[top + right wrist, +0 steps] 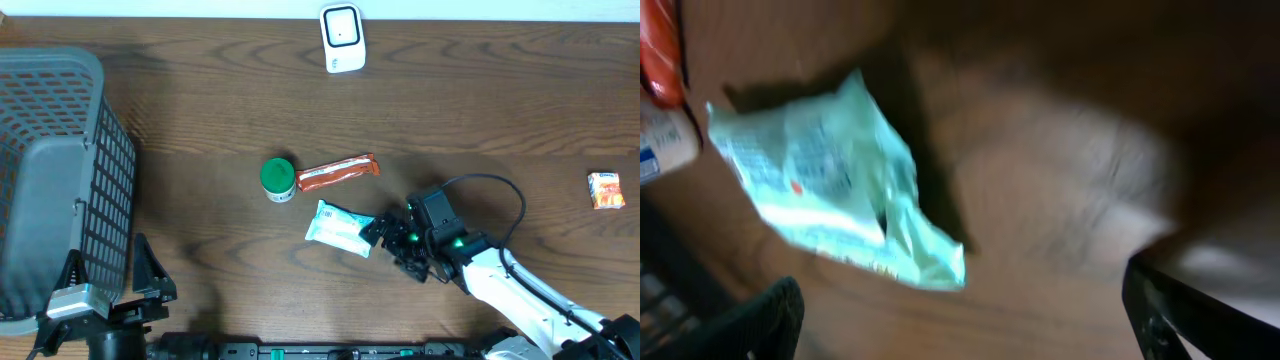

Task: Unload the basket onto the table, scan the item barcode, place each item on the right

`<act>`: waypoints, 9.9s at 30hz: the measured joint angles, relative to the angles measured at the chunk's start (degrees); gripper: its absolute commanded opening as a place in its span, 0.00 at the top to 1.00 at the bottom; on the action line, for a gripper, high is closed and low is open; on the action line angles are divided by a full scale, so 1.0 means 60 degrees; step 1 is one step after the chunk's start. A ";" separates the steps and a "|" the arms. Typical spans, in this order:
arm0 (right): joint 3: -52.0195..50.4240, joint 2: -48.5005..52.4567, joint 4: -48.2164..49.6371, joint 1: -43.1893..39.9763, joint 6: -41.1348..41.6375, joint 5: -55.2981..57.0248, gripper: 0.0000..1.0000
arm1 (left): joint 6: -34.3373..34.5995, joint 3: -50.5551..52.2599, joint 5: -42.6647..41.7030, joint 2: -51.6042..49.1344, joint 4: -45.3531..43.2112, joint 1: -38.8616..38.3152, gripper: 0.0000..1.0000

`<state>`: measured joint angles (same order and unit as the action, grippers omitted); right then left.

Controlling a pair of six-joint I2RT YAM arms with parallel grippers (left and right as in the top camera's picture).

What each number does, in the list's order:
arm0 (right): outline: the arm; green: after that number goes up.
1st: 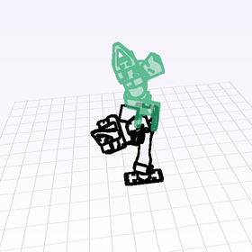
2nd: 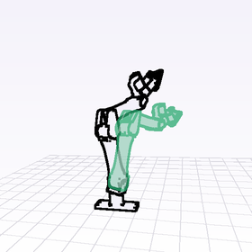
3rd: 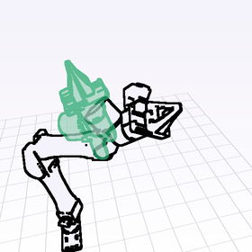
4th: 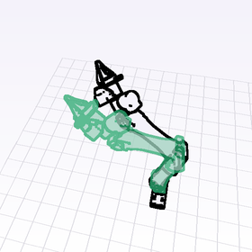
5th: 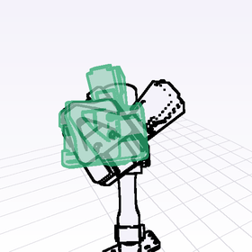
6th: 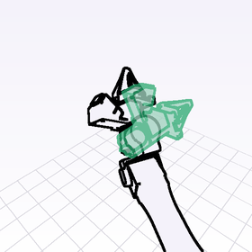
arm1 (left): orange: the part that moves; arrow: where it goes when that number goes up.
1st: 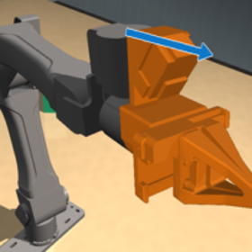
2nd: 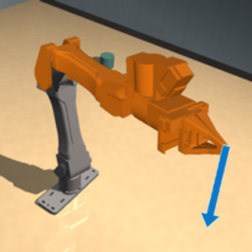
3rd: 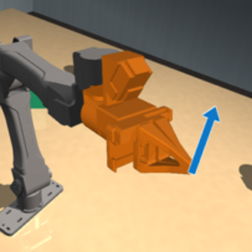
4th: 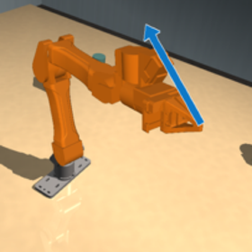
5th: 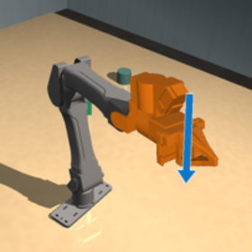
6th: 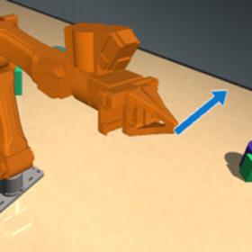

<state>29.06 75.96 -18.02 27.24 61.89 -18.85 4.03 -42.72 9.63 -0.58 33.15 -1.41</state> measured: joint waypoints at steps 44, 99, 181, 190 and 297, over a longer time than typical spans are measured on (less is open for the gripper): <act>0.0758 0.2834 0.2197 0.0769 -0.8841 -0.2466 0.73 | 0.0000 0.0000 0.0000 0.0000 0.0004 0.0000 0.16; 0.0007 -0.1220 -0.2404 -0.0015 -0.5468 -0.0481 0.01 | 0.0000 0.0000 0.0000 0.0000 0.0004 0.0000 0.16; 0.3595 0.2091 -0.3738 0.3843 -0.6896 0.2109 0.98 | 0.0000 0.0000 0.0000 0.0000 0.0004 0.0000 0.16; 0.3300 0.3220 -0.3016 0.5537 -0.5628 0.1803 0.98 | 0.0000 0.0000 0.0000 0.0000 0.0007 0.0000 0.16; 0.6193 0.2572 -0.0171 0.2310 -1.4098 1.0247 0.99 | 0.0000 0.0011 0.0000 0.0004 0.0066 0.0000 0.16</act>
<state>66.22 91.39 -19.05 41.10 -22.70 42.63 4.03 -42.65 9.63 -0.56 33.54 -1.41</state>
